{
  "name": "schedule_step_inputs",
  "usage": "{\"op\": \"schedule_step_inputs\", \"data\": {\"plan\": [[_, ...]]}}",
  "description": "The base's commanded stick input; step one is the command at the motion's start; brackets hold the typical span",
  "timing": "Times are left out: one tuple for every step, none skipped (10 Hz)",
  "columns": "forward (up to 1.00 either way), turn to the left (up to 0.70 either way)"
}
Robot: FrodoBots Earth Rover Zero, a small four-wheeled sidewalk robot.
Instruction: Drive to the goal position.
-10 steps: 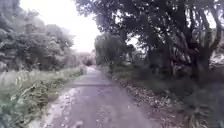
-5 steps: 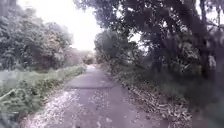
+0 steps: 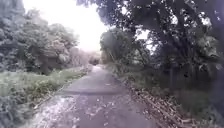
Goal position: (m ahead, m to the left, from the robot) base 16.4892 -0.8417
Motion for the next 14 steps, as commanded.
{"op": "schedule_step_inputs", "data": {"plan": [[0.85,0.01],[0.85,0.01],[0.85,0.04],[0.85,0.10],[0.85,0.30],[0.85,0.33],[0.85,0.35],[0.85,0.35],[0.85,0.35],[0.85,0.31],[0.85,0.23],[0.85,0.01],[0.85,0.01],[0.85,0.01]]}}
